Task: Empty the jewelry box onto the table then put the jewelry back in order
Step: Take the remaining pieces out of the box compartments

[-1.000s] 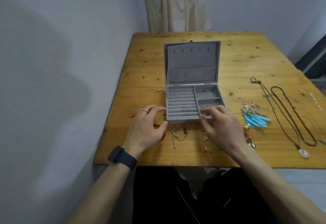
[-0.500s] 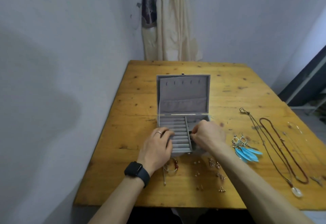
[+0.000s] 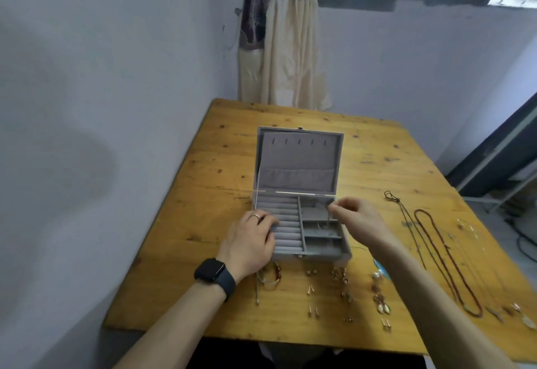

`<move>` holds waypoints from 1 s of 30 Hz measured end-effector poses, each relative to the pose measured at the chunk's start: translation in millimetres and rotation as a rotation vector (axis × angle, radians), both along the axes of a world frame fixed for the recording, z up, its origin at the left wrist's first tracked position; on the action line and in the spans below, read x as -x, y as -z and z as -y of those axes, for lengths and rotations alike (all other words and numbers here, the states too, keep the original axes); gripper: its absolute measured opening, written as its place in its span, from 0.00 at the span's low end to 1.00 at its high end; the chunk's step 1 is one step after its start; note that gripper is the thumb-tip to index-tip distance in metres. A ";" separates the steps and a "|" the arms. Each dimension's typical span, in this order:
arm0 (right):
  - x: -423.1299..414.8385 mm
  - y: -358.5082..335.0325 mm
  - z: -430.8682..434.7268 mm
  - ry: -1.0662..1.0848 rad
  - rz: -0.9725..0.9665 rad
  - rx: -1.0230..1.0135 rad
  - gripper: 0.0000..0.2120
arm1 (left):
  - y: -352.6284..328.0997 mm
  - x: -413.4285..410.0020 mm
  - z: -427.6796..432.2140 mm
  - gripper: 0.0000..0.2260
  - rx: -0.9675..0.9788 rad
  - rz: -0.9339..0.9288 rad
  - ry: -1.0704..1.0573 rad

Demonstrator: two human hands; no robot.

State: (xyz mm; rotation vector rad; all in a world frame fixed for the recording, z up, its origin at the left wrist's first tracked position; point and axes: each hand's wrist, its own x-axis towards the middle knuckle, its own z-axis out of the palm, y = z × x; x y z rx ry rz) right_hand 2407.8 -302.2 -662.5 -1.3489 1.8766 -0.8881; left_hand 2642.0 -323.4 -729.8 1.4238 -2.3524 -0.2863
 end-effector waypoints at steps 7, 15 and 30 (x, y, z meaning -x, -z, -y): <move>13.8 -19.0 -7.4 0.051 0.302 0.022 0.06 | -26.4 18.4 12.4 0.13 -0.026 0.089 -0.016; 23.1 -24.5 -11.7 -0.002 0.321 0.056 0.08 | -72.1 75.8 22.1 0.20 -0.515 -0.479 0.143; 28.0 -14.3 -19.3 -0.124 0.267 0.093 0.06 | -100.5 64.4 39.2 0.07 -0.626 -0.764 0.047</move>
